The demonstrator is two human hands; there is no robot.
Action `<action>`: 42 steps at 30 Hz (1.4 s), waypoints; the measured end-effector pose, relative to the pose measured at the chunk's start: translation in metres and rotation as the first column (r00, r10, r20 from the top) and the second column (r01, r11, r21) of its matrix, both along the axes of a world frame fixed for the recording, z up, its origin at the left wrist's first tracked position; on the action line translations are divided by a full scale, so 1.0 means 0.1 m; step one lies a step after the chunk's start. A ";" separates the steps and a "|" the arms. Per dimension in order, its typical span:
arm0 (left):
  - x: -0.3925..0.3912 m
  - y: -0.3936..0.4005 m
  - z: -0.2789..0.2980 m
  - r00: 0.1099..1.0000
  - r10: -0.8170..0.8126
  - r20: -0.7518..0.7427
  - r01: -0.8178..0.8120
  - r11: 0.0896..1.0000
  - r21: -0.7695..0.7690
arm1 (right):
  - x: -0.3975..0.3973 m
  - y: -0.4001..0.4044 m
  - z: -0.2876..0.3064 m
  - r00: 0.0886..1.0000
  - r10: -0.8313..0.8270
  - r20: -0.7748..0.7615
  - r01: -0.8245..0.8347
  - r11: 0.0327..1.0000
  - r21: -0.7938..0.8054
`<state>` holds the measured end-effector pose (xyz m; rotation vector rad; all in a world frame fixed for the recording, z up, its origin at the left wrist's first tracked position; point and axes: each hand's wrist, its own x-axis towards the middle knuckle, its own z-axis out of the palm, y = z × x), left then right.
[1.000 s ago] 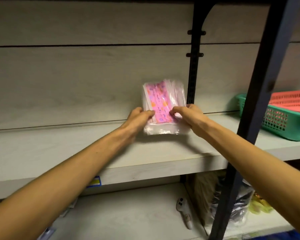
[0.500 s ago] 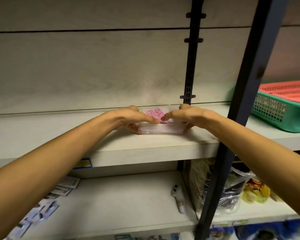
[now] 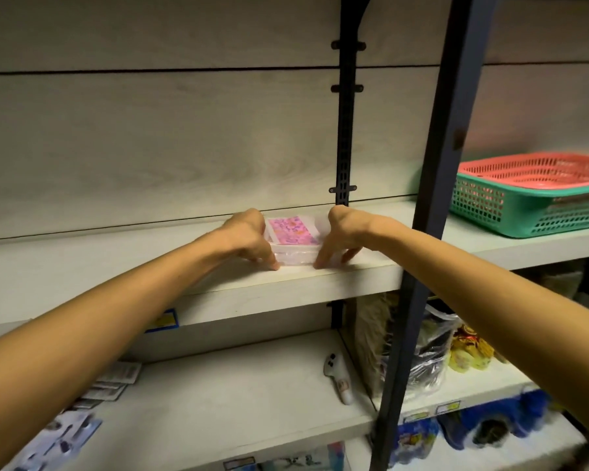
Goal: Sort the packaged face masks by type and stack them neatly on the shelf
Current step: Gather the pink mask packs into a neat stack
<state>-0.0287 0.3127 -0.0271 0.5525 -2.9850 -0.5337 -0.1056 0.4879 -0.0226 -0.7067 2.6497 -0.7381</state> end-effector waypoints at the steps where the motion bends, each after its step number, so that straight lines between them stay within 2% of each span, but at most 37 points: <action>1: 0.01 0.00 -0.01 1.000 -0.005 -0.007 0.005 1.000 -0.006 | 0.00 0.02 0.00 1.000 0.008 0.008 -0.008 1.000 0.005; 5: 0.05 0.01 -0.02 0.999 -0.044 0.010 0.044 0.999 -0.002 | 0.02 0.09 0.04 0.999 0.018 0.051 -0.018 1.000 0.003; 10: 0.14 0.01 0.03 0.998 -0.054 0.025 0.051 0.994 0.096 | 0.00 0.15 0.07 0.996 0.035 0.085 -0.033 0.999 -0.019; 15: 0.18 -0.01 0.01 1.000 -0.024 -0.007 0.024 0.998 0.053 | -0.03 0.14 0.04 0.996 0.024 0.085 -0.022 0.999 -0.025; 21: 0.21 -0.04 0.07 0.998 -0.045 0.046 0.043 0.998 0.040 | -0.10 0.20 0.07 0.995 0.056 0.083 -0.060 0.997 0.048; 24: 0.15 -0.15 0.16 0.996 -0.089 0.028 0.086 0.989 0.117 | -0.19 0.21 0.07 0.997 0.064 0.050 -0.061 0.996 -0.059; 26: 0.04 -0.19 0.16 0.994 -0.106 -0.027 0.109 0.980 0.166 | -0.23 0.14 0.03 0.995 0.077 -0.067 -0.087 0.982 -0.166; 28: -0.09 -0.13 0.09 0.991 -0.104 -0.081 0.112 0.989 0.101 | -0.25 0.02 -0.02 0.951 0.104 -0.290 -0.135 0.987 -0.088; 30: -0.19 -0.04 -0.06 0.988 -0.110 -0.109 0.105 0.993 -0.056 | -0.29 -0.12 -0.10 0.891 0.157 -0.426 -0.146 0.987 0.060; 32: -0.27 0.02 -0.23 0.989 -0.131 -0.071 0.120 0.984 -0.133 | -0.37 -0.24 -0.20 0.886 0.173 -0.431 -0.129 0.983 0.130; 35: -0.36 -0.01 -0.45 0.991 -0.127 0.041 0.131 0.986 -0.102 | -0.50 -0.33 -0.37 0.913 0.156 -0.376 -0.093 0.979 0.181; 38: -0.42 -0.05 -0.57 0.989 -0.137 0.048 0.143 0.981 -0.129 | -0.58 -0.35 -0.55 0.933 0.146 -0.329 -0.084 0.977 0.197; 42: -0.45 -0.06 -0.61 0.987 -0.153 0.047 0.159 0.976 -0.147 | -0.64 -0.37 -0.66 0.929 0.128 -0.347 -0.070 0.982 0.173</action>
